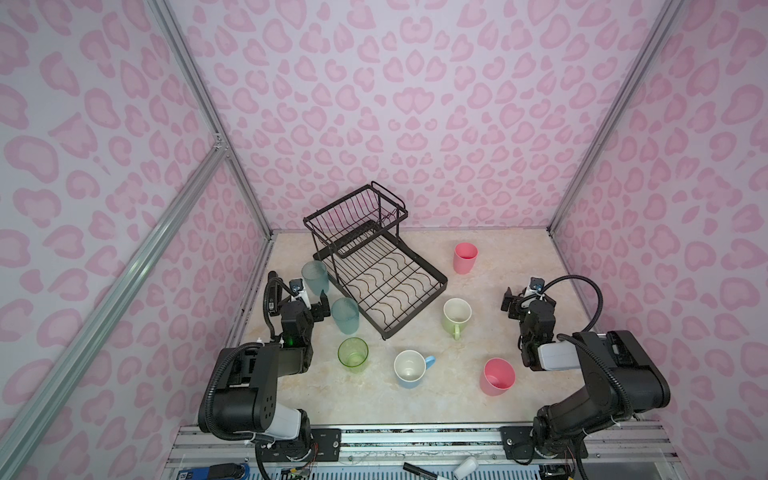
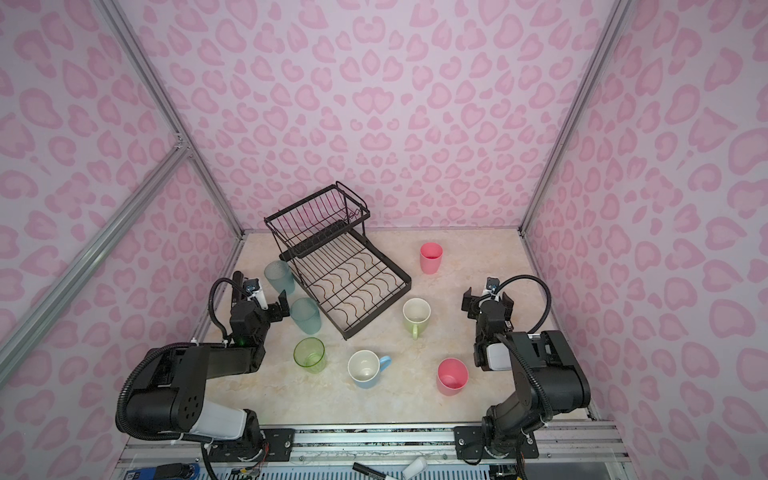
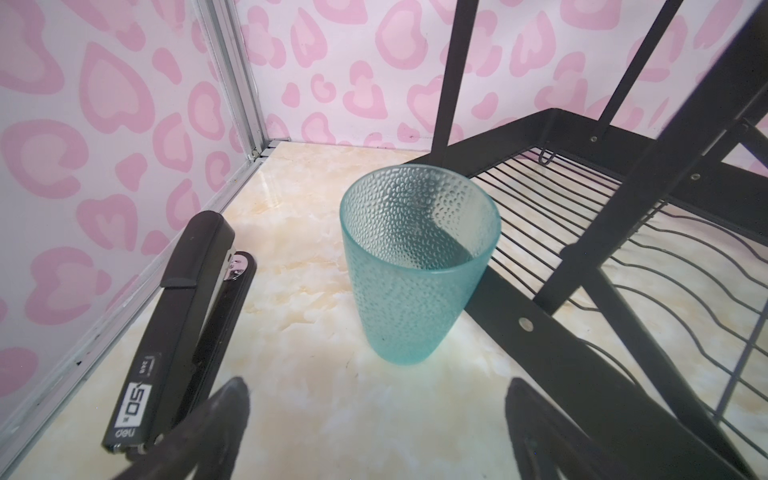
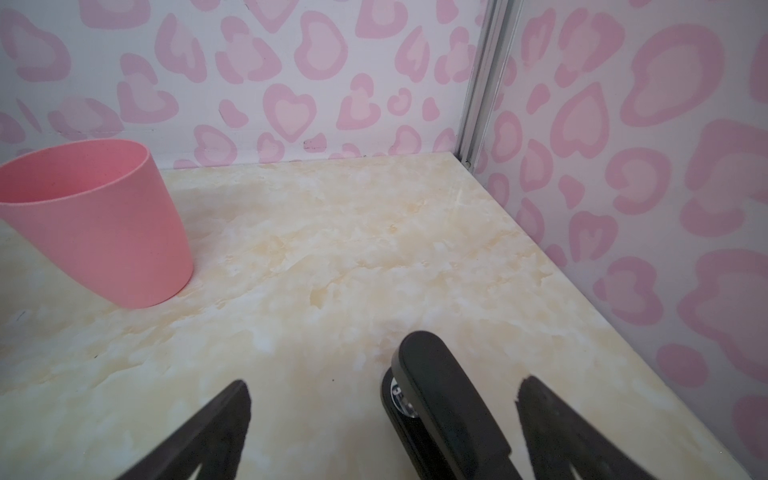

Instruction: Load the cups into the dish rack

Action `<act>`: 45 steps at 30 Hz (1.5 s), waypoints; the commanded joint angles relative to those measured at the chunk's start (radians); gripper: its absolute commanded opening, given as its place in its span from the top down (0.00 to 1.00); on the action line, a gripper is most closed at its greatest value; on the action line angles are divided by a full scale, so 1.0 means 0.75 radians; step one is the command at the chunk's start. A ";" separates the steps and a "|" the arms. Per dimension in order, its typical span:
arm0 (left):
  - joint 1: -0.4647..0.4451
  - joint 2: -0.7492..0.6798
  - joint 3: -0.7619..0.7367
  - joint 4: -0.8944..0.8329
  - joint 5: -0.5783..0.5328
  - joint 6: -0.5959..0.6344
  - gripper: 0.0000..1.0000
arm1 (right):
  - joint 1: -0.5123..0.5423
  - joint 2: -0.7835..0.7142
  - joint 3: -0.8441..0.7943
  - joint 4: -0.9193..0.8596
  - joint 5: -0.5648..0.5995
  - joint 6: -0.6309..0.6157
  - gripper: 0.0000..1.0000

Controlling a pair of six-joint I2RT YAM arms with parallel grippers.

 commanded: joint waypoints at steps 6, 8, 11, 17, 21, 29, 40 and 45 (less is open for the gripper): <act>0.001 -0.009 -0.001 0.057 -0.001 -0.002 0.02 | 0.002 -0.002 -0.007 0.023 0.002 -0.003 0.01; 0.000 -0.010 -0.002 0.057 -0.001 -0.003 0.02 | 0.002 -0.002 -0.007 0.023 0.003 -0.002 0.01; 0.001 -0.011 -0.002 0.057 -0.001 -0.002 0.02 | 0.000 -0.002 -0.007 0.022 0.003 -0.001 0.01; 0.000 -0.010 -0.003 0.057 -0.001 -0.003 0.02 | 0.000 -0.002 -0.006 0.021 0.002 -0.001 0.00; 0.000 -0.009 -0.002 0.057 -0.002 -0.003 0.02 | 0.001 -0.001 -0.007 0.020 0.002 -0.003 0.00; 0.003 -0.011 -0.002 0.057 0.003 -0.005 0.02 | 0.002 0.001 0.000 0.011 0.000 0.001 0.01; 0.002 -0.006 0.005 0.047 0.004 -0.005 0.02 | 0.015 0.003 -0.003 0.016 0.032 -0.010 0.00; 0.003 -0.009 0.000 0.049 0.003 -0.003 0.02 | 0.039 0.003 -0.014 0.043 0.089 -0.023 0.00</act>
